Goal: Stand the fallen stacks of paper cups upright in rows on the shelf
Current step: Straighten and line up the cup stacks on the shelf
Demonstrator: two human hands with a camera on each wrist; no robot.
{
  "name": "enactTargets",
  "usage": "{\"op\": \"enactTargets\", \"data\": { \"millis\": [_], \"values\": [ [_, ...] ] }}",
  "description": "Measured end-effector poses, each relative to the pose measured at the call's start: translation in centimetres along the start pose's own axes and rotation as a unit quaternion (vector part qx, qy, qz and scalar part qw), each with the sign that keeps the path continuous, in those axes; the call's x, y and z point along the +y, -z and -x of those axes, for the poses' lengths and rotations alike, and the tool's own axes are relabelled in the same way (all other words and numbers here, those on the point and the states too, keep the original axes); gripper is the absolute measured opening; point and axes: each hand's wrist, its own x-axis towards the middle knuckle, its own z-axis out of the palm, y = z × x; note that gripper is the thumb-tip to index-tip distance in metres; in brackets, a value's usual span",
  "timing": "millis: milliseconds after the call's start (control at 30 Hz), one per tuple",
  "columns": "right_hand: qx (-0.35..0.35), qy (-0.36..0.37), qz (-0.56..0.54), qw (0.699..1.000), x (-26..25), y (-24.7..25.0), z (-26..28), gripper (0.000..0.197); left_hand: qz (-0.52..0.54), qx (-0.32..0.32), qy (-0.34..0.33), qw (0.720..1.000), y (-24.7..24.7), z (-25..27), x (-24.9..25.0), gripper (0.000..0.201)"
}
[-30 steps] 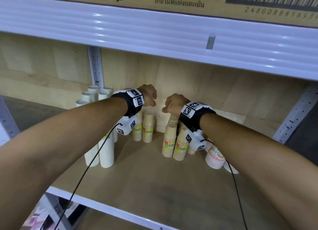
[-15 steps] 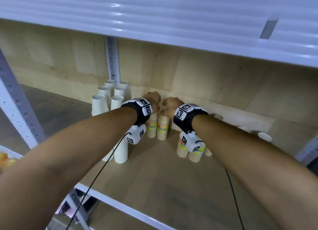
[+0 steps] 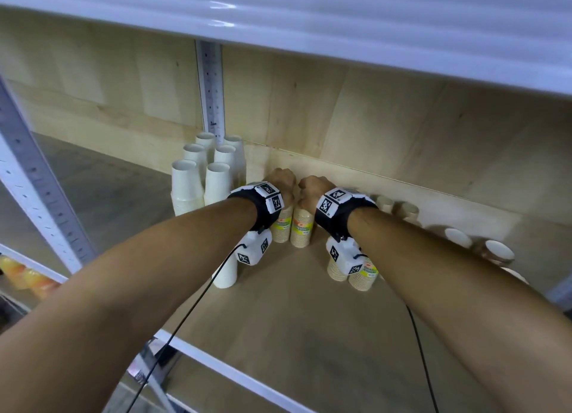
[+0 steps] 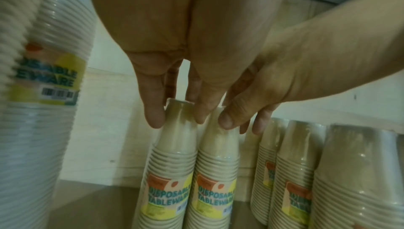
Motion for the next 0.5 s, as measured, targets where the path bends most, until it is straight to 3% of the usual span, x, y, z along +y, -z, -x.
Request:
{"op": "enactTargets", "data": {
  "millis": [200,500],
  "values": [
    [-0.017,-0.006,-0.001,1.000,-0.4,0.4,0.7,0.033,-0.021,0.019,-0.005,1.000,-0.6,0.2,-0.2,0.031],
    [0.010,-0.003,-0.008,1.000,-0.2,1.2,3.3,0.018,0.001,0.001,0.014,1.000,0.2,1.4,0.8,0.031]
  ]
}}
